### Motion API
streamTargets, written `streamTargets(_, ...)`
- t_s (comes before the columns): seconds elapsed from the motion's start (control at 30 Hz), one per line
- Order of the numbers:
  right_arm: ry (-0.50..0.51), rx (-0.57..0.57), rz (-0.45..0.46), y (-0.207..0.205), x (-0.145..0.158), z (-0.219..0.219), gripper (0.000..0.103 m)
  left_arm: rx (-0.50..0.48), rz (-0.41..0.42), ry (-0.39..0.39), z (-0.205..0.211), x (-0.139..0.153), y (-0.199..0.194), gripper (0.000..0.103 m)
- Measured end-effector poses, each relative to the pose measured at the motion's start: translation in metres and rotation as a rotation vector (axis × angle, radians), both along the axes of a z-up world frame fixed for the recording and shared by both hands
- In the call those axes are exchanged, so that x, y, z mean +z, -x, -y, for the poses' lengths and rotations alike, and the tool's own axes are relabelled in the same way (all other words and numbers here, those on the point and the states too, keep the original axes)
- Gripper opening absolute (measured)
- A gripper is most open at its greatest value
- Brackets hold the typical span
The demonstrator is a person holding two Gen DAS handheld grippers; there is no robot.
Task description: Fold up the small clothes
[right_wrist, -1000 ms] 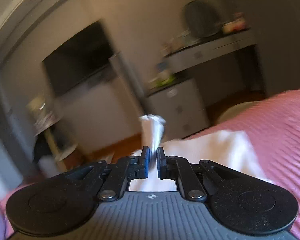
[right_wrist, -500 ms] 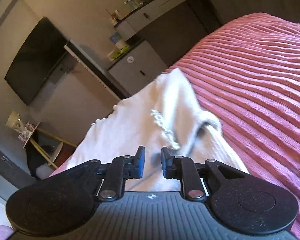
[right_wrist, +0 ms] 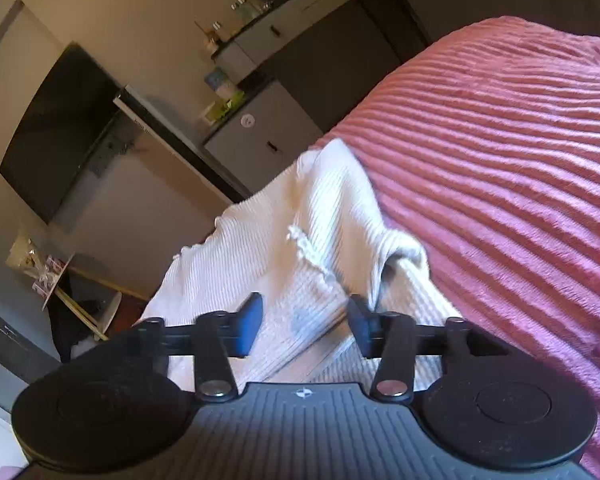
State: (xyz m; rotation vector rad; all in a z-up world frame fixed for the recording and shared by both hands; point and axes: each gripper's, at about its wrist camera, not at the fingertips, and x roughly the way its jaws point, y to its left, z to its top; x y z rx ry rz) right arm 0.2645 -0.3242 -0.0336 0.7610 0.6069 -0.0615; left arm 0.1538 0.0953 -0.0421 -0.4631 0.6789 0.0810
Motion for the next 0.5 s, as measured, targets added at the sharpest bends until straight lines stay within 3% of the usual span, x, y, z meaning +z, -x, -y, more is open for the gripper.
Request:
streamTargets(0.33, -0.124, -0.017, -0.013, -0.017, -0.014, 0.007, 0.04, -0.018, 0.006, -0.038, 0.004, 0.001, 0.0, 0.08)
streamTargets(0.4, -0.138, -0.017, -0.018, -0.02, -0.016, 0.008, 0.028, -0.019, 0.007, -0.045, 0.005, 0.001, 0.0, 0.08)
streamTargets(0.43, -0.125, -0.004, -0.022, -0.022, -0.015, 0.006, 0.016, -0.021, 0.008, -0.051, 0.006, 0.0, 0.0, 0.081)
streamTargets(0.5, -0.052, 0.022, -0.009, -0.022, -0.007, 0.001, 0.01, -0.025, 0.009, -0.067, 0.008, 0.0, 0.0, 0.08)
